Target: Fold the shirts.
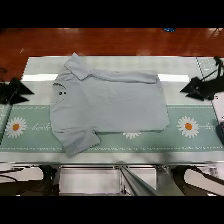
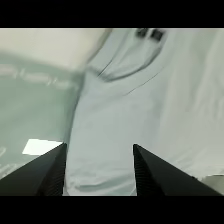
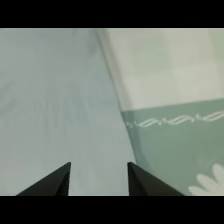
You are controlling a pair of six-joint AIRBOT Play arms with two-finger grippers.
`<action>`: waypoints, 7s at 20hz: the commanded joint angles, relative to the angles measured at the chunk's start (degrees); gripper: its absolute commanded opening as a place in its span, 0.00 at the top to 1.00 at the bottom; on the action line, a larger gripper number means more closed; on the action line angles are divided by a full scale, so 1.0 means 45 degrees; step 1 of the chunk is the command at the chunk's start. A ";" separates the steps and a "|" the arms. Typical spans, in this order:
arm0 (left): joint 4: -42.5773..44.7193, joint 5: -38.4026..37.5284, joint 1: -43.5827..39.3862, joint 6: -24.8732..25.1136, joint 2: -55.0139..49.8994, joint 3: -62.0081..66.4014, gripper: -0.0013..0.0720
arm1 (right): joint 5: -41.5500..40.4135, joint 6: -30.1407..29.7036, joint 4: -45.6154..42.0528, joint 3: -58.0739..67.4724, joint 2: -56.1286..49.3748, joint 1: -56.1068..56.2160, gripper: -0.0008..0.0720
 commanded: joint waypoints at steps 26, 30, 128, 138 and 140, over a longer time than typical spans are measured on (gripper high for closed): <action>-0.1467 0.2807 -0.3313 0.2089 0.1117 -0.7359 0.96 | -0.0695 -0.0661 0.0797 -0.7456 0.4920 -0.3900 0.43; -0.1515 0.2710 -0.3313 0.2045 0.1117 -0.6839 0.96 | -0.0845 -0.0821 0.1190 -0.8573 0.4386 -0.2827 0.43; -0.0350 0.1209 0.0719 0.1185 0.1234 -0.4065 0.29 | -0.1530 -0.0816 0.1389 -0.3016 0.1846 -0.0602 0.43; 0.0083 0.1443 0.1209 0.1860 0.2565 -0.7679 0.29 | -0.2055 -0.1574 0.2885 -0.6086 0.2861 0.0869 0.43; -0.0117 0.1617 0.0170 0.2045 0.2424 -0.7757 0.29 | -0.2200 -0.1559 0.3113 -0.6086 0.2861 0.0928 0.43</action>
